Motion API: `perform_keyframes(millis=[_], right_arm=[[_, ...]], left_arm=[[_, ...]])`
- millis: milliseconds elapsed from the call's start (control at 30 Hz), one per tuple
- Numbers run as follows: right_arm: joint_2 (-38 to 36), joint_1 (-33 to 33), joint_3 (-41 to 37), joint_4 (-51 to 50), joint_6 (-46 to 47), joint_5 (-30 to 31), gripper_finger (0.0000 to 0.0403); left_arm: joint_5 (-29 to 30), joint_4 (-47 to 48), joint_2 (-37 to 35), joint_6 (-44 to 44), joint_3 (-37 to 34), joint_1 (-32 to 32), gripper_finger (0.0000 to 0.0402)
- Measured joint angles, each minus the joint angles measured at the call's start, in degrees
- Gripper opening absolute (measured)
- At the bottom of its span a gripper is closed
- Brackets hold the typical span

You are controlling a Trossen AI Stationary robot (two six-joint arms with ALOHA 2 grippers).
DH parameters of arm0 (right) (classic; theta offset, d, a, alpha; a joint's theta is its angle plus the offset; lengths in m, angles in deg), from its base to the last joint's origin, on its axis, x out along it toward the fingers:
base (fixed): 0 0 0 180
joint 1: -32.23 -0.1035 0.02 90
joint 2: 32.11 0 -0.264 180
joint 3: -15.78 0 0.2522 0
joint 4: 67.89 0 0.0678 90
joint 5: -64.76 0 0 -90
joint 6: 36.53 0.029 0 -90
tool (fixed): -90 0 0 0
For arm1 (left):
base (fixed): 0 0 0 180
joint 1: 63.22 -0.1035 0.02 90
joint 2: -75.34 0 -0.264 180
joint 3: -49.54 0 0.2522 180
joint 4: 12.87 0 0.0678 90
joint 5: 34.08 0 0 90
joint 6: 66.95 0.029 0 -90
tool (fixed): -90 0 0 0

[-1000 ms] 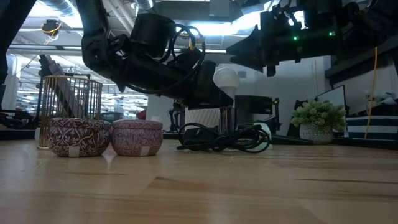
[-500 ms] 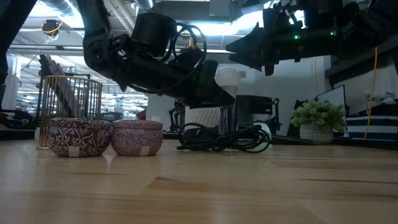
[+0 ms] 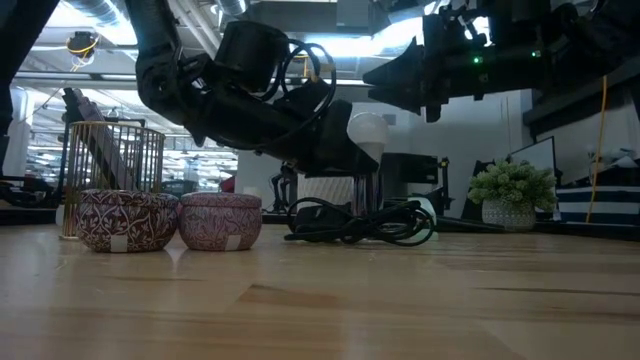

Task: Screw lightbulb
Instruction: Insert the white lightbulb into the silver lamp

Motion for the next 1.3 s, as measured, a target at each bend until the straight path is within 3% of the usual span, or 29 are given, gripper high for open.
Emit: perform_keyframes(millis=[1100,1300], right_arm=[[2.4,0.0,1.7,-5.6,1.6,0.0,0.0215],[2.4,0.0,3.3,-5.6,1.4,0.0,0.0171]], left_arm=[[0.0,1.1,0.0,-0.2,0.0,0.0,0.0141],[0.0,1.2,0.0,-0.2,0.0,0.0,0.0141]])
